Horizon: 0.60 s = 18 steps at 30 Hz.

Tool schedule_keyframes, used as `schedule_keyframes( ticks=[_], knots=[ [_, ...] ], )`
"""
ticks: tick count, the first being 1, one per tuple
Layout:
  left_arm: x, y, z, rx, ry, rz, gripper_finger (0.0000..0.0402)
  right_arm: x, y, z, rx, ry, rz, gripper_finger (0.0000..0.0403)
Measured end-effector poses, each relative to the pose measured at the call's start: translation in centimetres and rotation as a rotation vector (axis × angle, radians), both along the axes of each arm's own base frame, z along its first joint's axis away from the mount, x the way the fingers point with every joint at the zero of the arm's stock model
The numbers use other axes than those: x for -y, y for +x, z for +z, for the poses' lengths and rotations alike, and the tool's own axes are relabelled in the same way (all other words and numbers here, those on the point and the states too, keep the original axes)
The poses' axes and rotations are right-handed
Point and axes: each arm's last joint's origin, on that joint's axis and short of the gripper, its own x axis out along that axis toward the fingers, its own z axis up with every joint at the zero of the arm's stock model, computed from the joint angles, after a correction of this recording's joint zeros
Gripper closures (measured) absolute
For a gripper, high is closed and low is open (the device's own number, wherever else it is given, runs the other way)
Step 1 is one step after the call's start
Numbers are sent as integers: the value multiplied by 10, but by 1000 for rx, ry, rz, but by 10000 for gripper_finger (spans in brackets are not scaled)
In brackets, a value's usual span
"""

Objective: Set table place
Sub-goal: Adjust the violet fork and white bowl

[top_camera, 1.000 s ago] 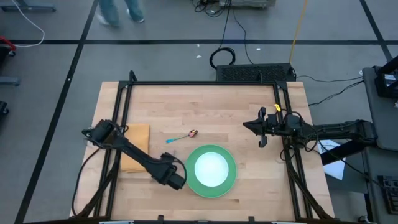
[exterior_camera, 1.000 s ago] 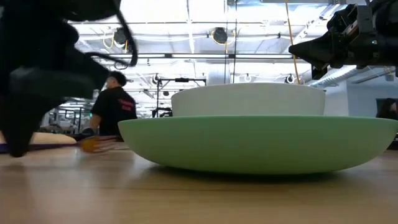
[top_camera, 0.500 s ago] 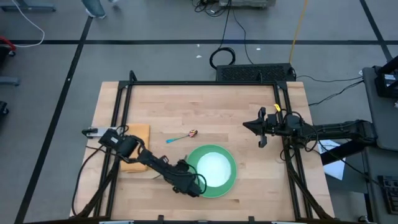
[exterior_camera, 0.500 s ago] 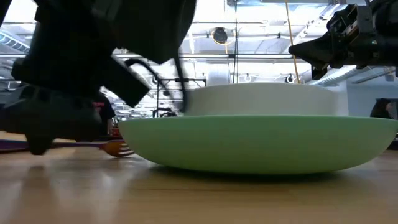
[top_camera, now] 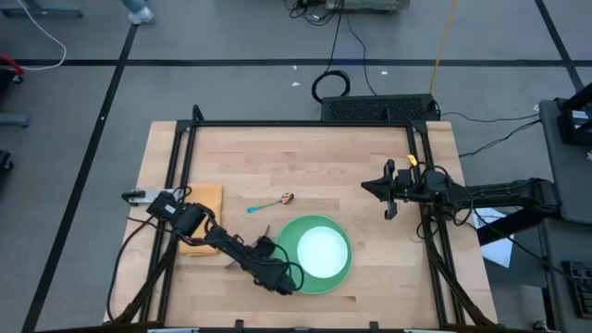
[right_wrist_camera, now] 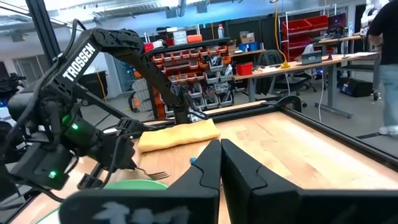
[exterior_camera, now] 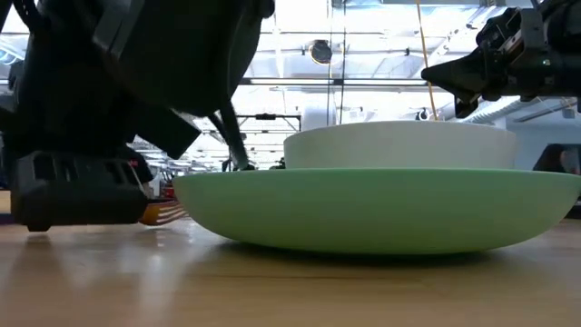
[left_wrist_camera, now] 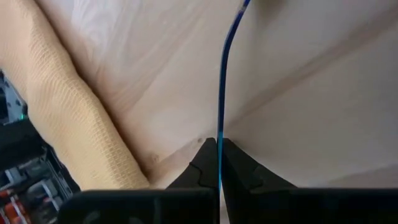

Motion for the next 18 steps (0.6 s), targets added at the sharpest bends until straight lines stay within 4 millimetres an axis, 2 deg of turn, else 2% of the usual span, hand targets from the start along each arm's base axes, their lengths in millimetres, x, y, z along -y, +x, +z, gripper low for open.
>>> schedule_keyframes(
  ticks=[18],
  knots=[
    [-4,-8,-7,-29,43,44,401,0,0,-1,-11,7,2,403]
  ],
)
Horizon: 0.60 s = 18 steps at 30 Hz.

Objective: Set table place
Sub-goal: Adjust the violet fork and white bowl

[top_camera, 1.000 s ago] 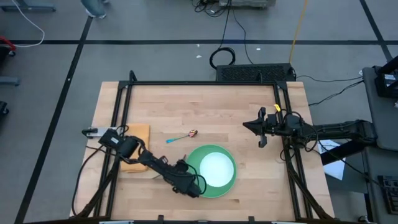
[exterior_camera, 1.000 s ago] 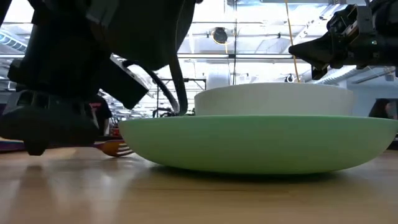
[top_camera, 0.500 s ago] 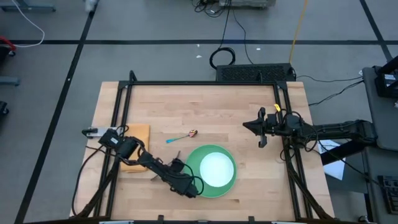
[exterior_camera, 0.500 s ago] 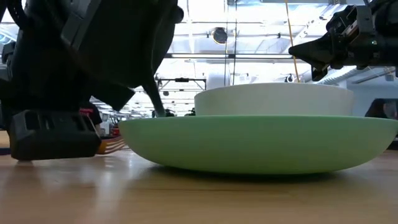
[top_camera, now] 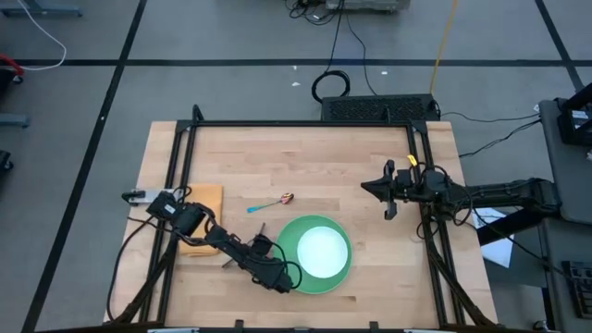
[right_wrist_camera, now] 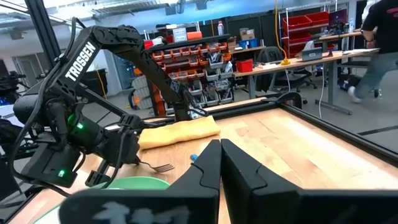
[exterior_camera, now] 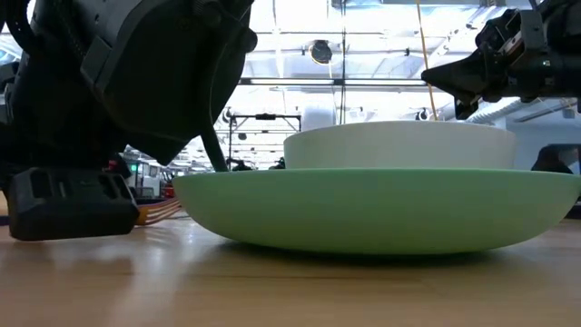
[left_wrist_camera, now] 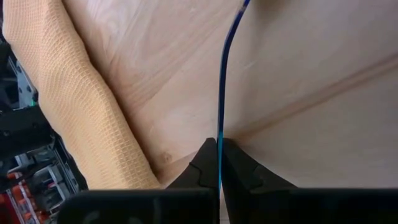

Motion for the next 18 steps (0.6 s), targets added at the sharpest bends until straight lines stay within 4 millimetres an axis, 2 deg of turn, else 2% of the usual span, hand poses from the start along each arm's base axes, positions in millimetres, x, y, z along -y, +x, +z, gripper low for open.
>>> schedule_keyframes(
  ticks=[18],
  knots=[
    [0,-1,0,-21,-27,-7,305,0,0,0,-2,0,0,403]
  ],
)
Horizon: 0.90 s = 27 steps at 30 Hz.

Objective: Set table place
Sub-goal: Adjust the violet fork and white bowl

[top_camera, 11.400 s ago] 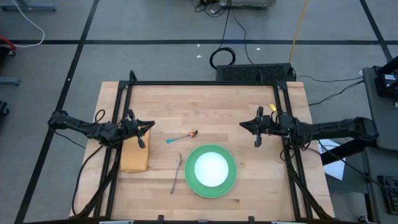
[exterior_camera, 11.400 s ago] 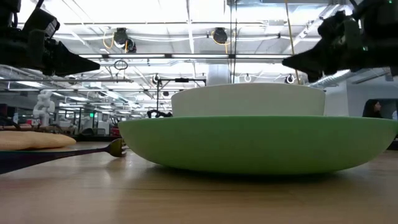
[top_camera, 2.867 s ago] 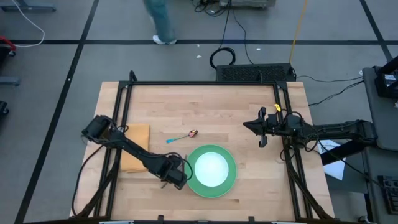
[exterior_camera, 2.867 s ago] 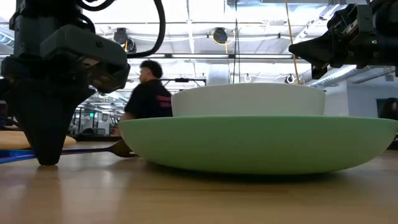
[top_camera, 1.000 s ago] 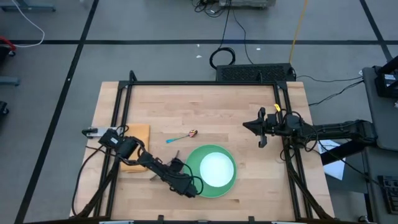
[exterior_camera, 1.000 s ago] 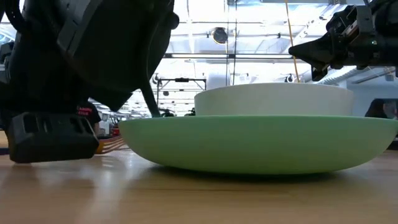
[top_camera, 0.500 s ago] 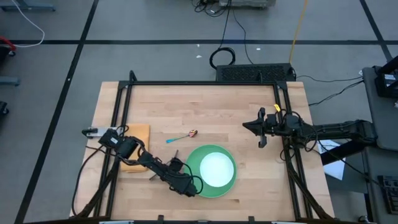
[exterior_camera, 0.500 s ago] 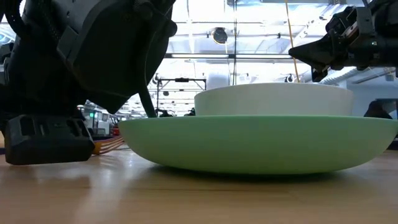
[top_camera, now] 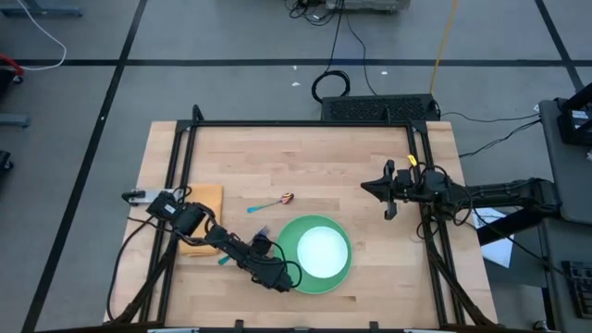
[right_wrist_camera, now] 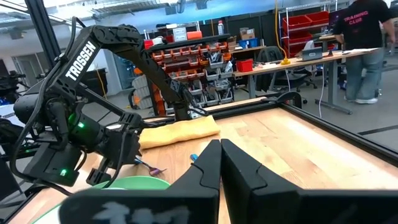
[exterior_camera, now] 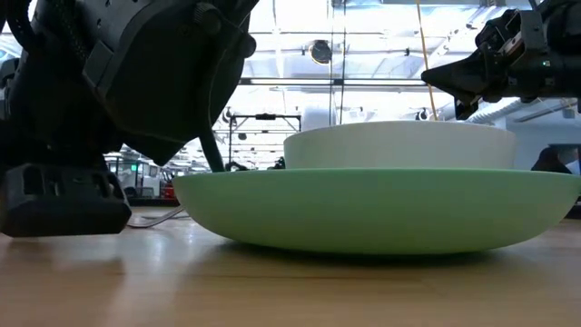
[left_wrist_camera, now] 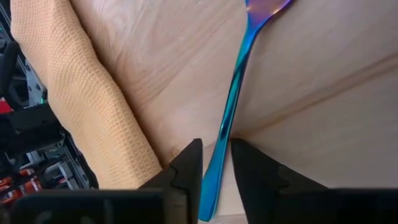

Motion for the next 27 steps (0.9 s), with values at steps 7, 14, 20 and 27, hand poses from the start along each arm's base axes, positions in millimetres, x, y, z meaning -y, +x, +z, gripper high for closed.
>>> schedule_keyframes(
  ticks=[7,14,20,27],
  knots=[
    [2,2,7,0,-64,-62,264,0,0,0,-1,0,0,403],
    [6,-4,52,142,-102,-121,224,0,0,-1,-6,1,0,403],
    [12,-23,107,339,-84,-225,216,0,0,-1,-8,1,1,403],
    [12,-51,173,713,44,-382,288,0,0,-1,-8,1,0,403]
  ],
)
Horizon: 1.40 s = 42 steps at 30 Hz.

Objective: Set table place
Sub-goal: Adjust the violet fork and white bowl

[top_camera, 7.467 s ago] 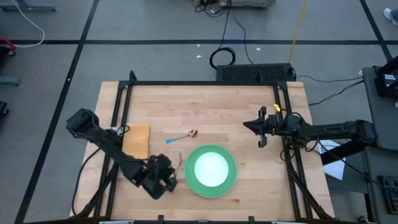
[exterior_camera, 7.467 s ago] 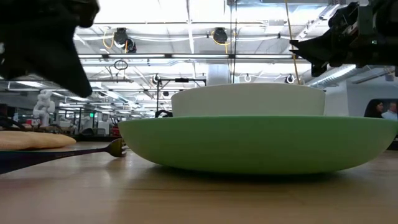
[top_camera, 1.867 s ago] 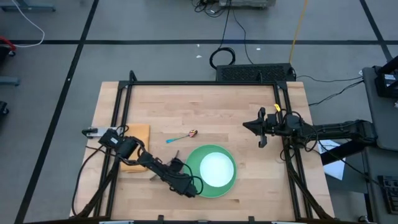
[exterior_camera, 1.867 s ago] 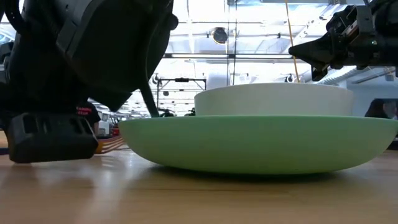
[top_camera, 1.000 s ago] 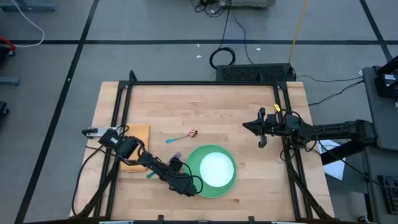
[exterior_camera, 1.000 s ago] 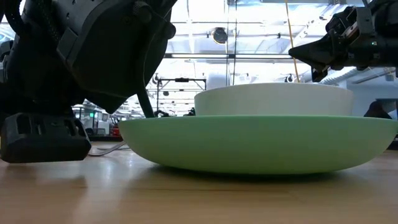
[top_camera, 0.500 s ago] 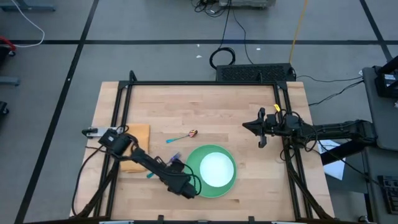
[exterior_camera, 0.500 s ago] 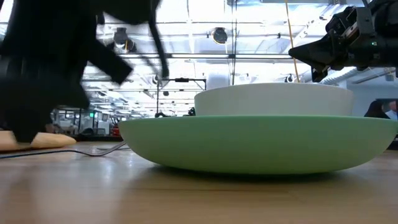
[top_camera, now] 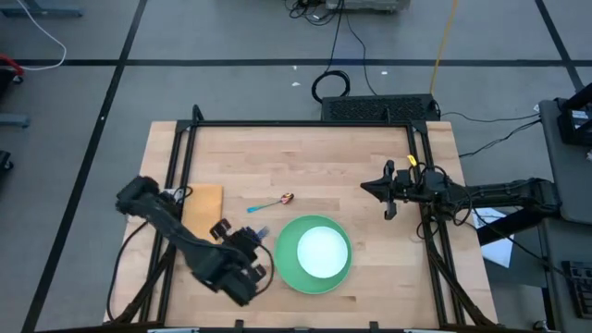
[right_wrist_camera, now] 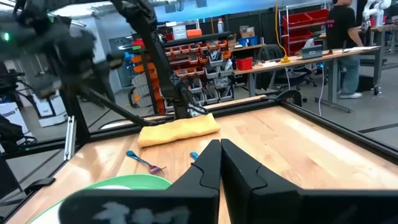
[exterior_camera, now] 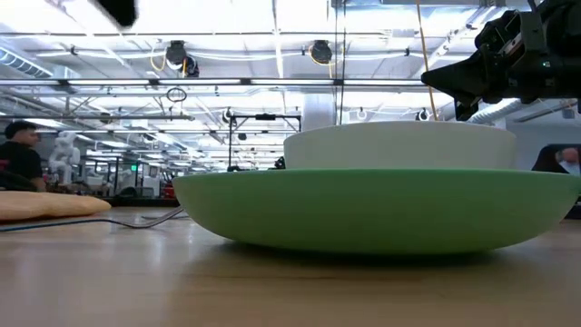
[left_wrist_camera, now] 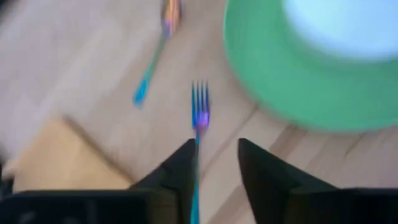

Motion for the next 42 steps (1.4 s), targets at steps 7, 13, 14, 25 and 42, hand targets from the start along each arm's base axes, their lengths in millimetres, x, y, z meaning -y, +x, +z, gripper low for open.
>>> schedule_keyframes(
  ticks=[7,13,14,25,42],
  knots=[
    [6,-21,39,258,208,-233,392,-1,0,1,7,-8,29,403],
    [18,-19,46,309,358,-496,398,-5,0,3,25,-95,151,403],
    [19,-19,46,315,371,-530,397,-5,0,3,33,-99,159,403],
    [-18,-45,20,686,360,-788,399,-5,-1,6,58,-107,173,403],
    [-91,-97,-69,882,383,-752,401,-5,0,4,41,-146,170,403]
  ],
)
